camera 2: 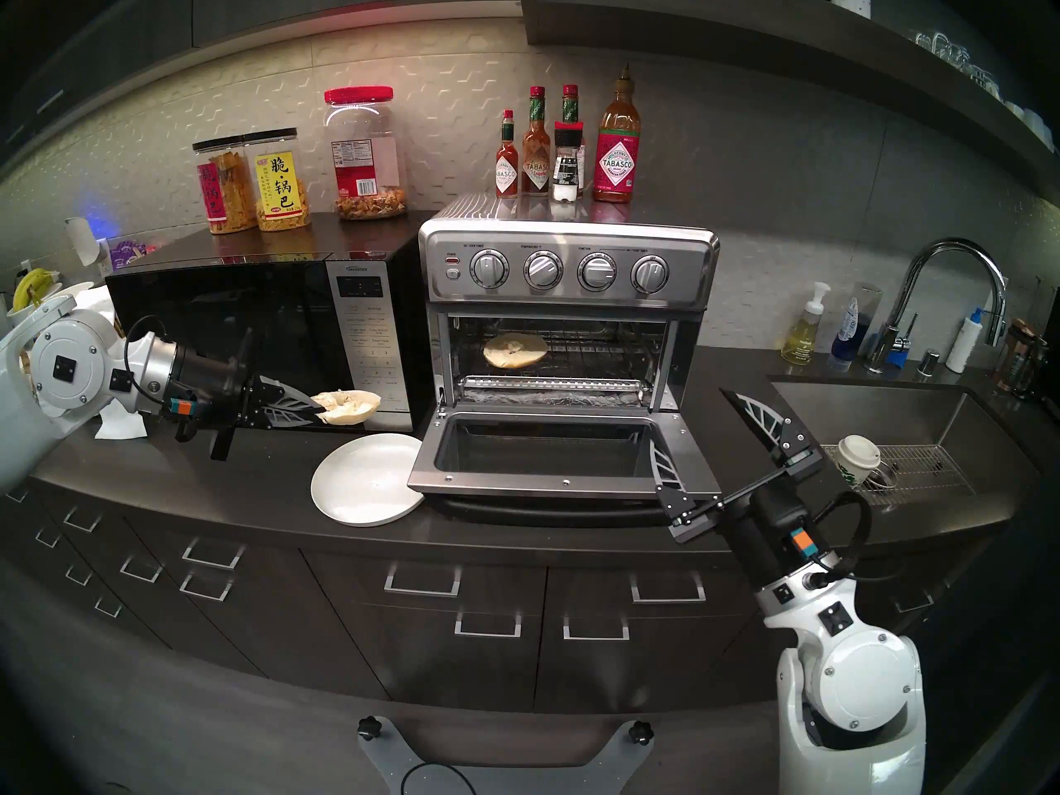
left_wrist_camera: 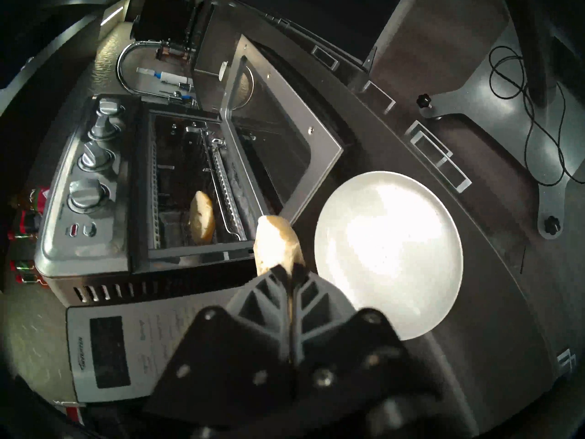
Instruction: Open the oven and place the bagel inside on the rack
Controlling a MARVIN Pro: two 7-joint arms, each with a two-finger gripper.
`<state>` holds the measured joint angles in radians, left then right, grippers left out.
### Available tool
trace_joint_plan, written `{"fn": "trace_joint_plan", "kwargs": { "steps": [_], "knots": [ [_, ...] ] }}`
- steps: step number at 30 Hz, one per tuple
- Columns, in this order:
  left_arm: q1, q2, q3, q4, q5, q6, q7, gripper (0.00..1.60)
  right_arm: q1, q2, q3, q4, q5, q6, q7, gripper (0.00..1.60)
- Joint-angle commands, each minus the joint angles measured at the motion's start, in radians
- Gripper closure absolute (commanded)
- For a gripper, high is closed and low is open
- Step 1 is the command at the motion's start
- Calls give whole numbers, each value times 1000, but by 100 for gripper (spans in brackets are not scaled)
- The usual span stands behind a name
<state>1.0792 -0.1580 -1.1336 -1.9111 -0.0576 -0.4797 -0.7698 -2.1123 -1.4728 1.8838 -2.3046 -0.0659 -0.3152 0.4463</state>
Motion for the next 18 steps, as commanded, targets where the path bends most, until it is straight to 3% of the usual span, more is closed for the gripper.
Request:
{"fn": "trace_joint_plan", "kwargs": {
  "steps": [1, 12, 18],
  "knots": [
    [10, 30, -87, -100, -6, 22, 37, 160, 3, 2, -1, -20, 4, -5, 1, 0],
    [80, 44, -165, -243, -13, 124, 97, 160, 3, 2, -1, -21, 4, -5, 2, 0],
    [137, 49, -192, -292, 11, 199, 169, 160, 2, 2, -1, -22, 5, -5, 2, 0]
  ]
}}
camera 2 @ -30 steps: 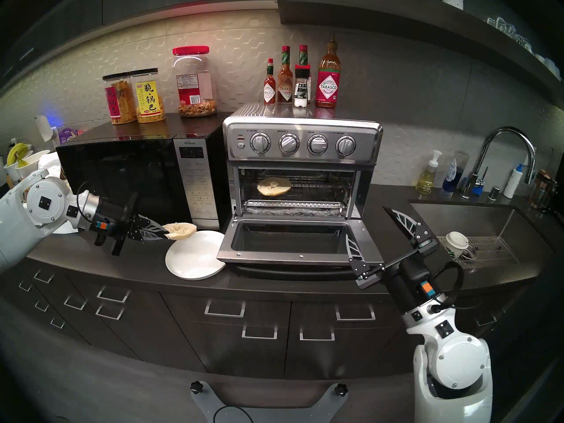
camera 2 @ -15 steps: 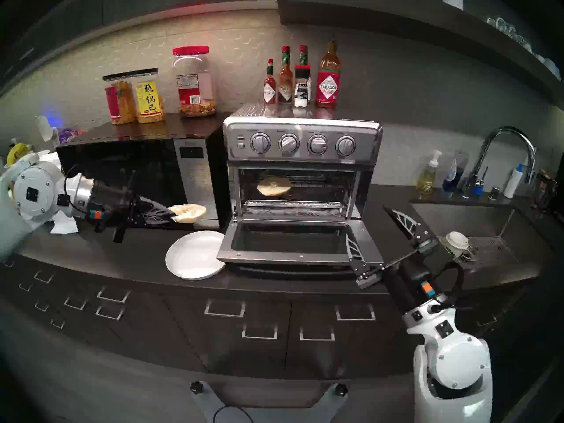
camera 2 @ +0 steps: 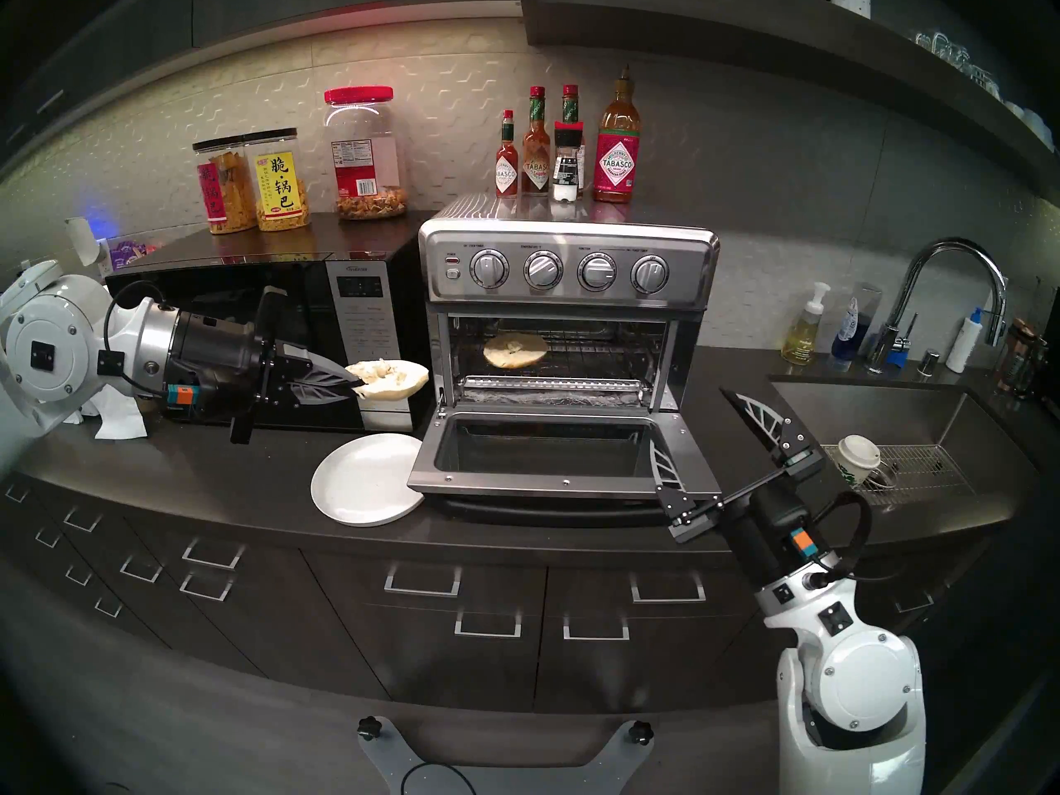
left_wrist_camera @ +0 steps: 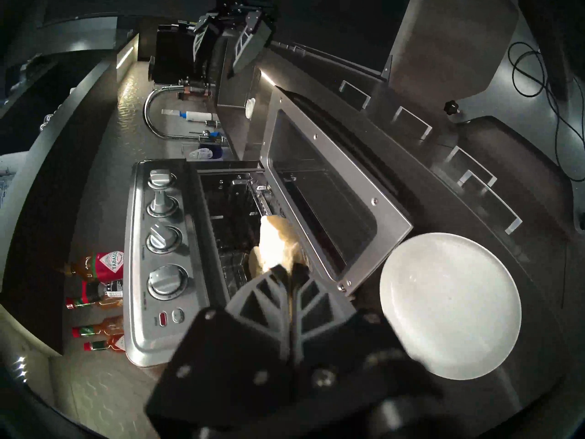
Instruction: Open the oven and place the bagel inside on the rack
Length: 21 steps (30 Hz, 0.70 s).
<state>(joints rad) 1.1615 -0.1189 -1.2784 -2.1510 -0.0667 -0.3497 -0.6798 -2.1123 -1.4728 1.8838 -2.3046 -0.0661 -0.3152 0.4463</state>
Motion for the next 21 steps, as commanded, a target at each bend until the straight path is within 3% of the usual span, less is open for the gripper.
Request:
{"fn": "trace_joint_plan", "kwargs": {
  "steps": [1, 6, 11, 21],
  "knots": [
    [59, 10, -42, -56, 22, 75, 98, 160, 2, 2, -1, -22, 5, -5, 2, 0],
    [64, -13, -12, -66, 67, 113, 156, 160, 2, 2, -1, -22, 6, -5, 2, 0],
    [24, -113, 18, -54, 120, 125, 114, 160, 2, 2, -1, -22, 5, -5, 2, 0],
    [-75, -227, 96, -56, 182, 143, 40, 160, 2, 2, -1, -21, 5, -5, 2, 0]
  ]
}}
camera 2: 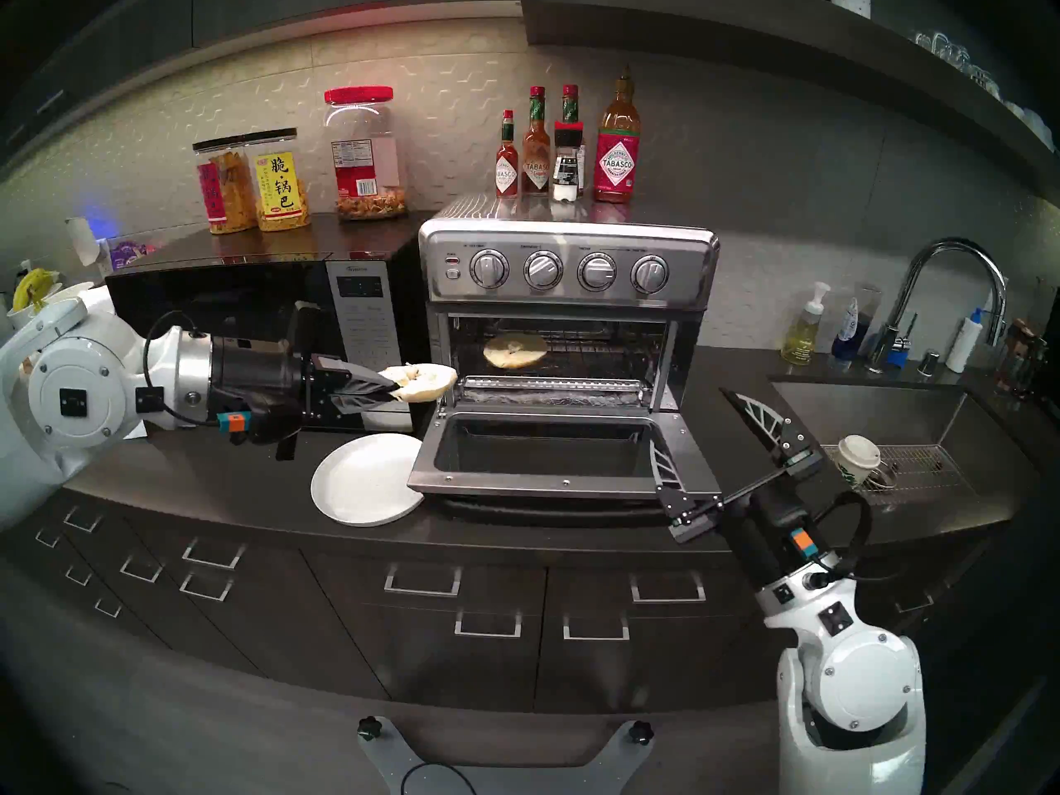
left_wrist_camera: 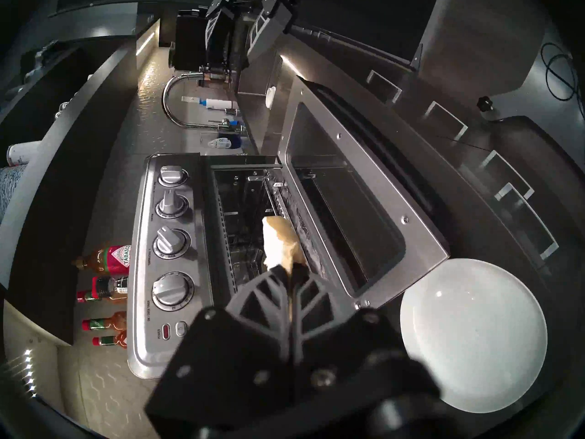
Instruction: Open the oven and place the bagel inside on the rack
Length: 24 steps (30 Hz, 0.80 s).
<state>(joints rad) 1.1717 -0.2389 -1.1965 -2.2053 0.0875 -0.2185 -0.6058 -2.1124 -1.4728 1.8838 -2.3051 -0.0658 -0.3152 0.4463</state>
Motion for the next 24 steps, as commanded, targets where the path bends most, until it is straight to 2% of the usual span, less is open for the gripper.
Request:
{"fn": "trace_joint_plan", "kwargs": {
  "steps": [1, 8, 9, 11, 16, 17, 24],
  "knots": [
    [-92, -116, 19, -1, 31, 14, -42, 160, 2, 2, -1, -21, 5, -5, 2, 0],
    [-155, -201, 64, 18, 67, 23, -100, 160, 2, 2, -1, -21, 5, -5, 2, 0],
    [-166, -199, 77, 17, 67, 25, -95, 160, 2, 2, -1, -21, 4, -5, 2, 0],
    [-180, -239, 89, 26, 84, 29, -118, 160, 2, 2, -1, -21, 4, -5, 2, 0],
    [-208, -273, 128, 39, 99, 35, -121, 160, 2, 2, -1, -21, 4, -5, 2, 0],
    [-222, -301, 142, 50, 111, 38, -134, 160, 2, 2, -1, -21, 5, -5, 2, 0],
    [-248, -362, 183, 81, 139, 41, -144, 160, 2, 2, -1, -21, 5, -5, 2, 0]
  ]
}}
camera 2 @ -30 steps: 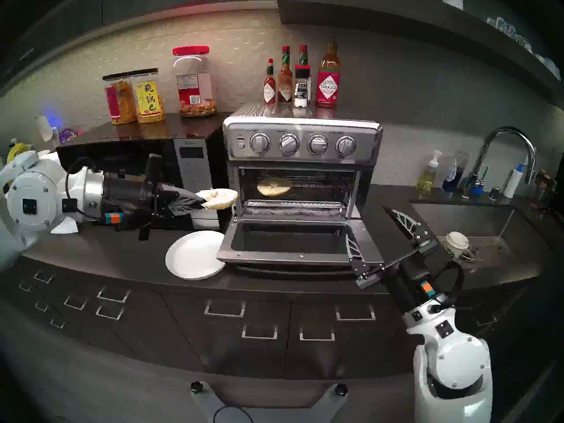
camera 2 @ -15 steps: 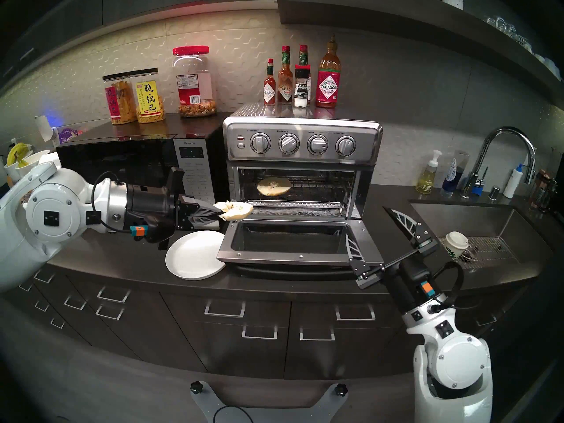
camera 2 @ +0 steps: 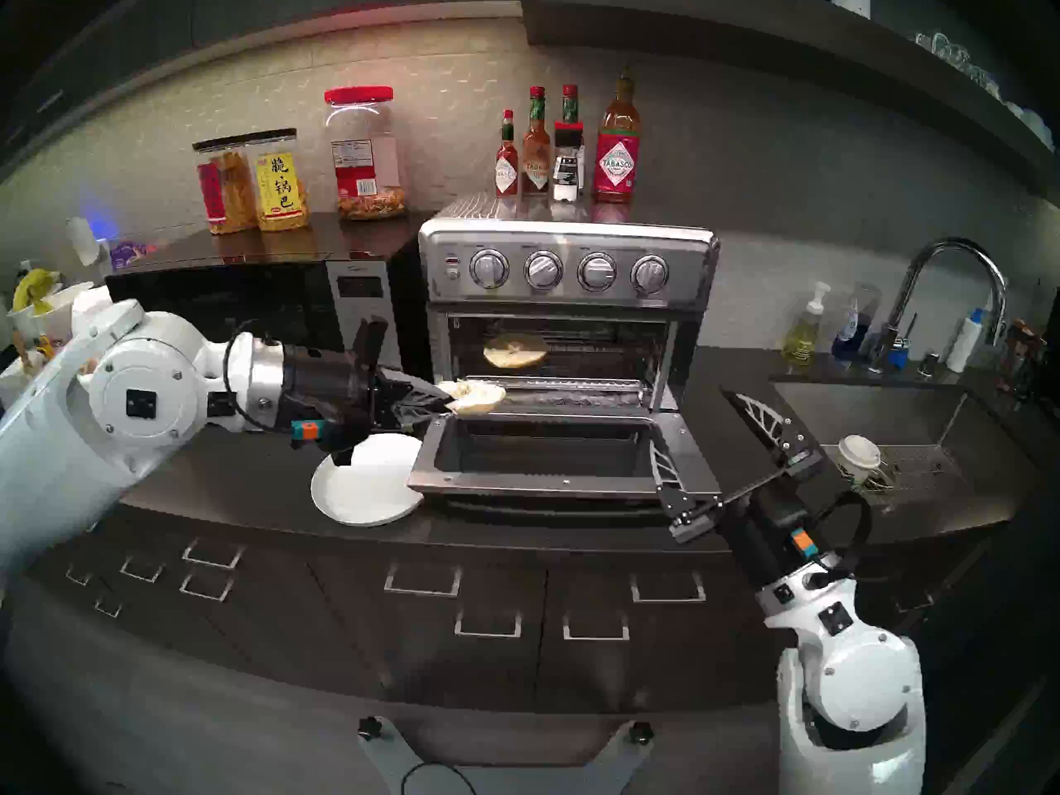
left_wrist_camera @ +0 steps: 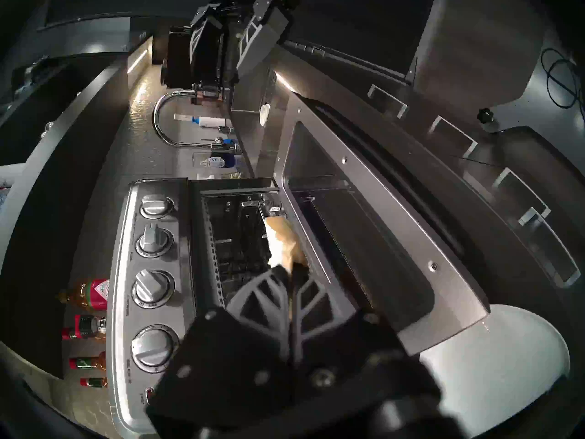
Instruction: Open the oven and place the bagel inside on the rack
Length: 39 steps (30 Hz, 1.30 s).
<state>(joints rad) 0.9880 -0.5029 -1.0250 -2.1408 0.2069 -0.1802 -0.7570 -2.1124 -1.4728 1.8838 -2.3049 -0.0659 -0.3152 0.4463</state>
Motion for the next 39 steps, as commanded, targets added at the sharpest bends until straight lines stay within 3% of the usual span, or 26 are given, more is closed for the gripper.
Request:
{"fn": "trace_joint_plan", "kwargs": {
  "steps": [1, 17, 27, 39],
  "knots": [
    [-68, -108, 18, 22, 26, 3, 7, 160, 2, 2, -1, -21, 5, -5, 2, 0],
    [-138, -239, 101, 112, 90, 10, -2, 160, 2, 2, -1, -21, 5, -5, 2, 0],
    [-190, -334, 164, 238, 137, -8, 6, 160, 2, 2, -1, -21, 5, -5, 2, 0],
    [-240, -391, 178, 310, 157, -29, 0, 160, 2, 2, -1, -21, 5, -5, 2, 0]
  ]
}}
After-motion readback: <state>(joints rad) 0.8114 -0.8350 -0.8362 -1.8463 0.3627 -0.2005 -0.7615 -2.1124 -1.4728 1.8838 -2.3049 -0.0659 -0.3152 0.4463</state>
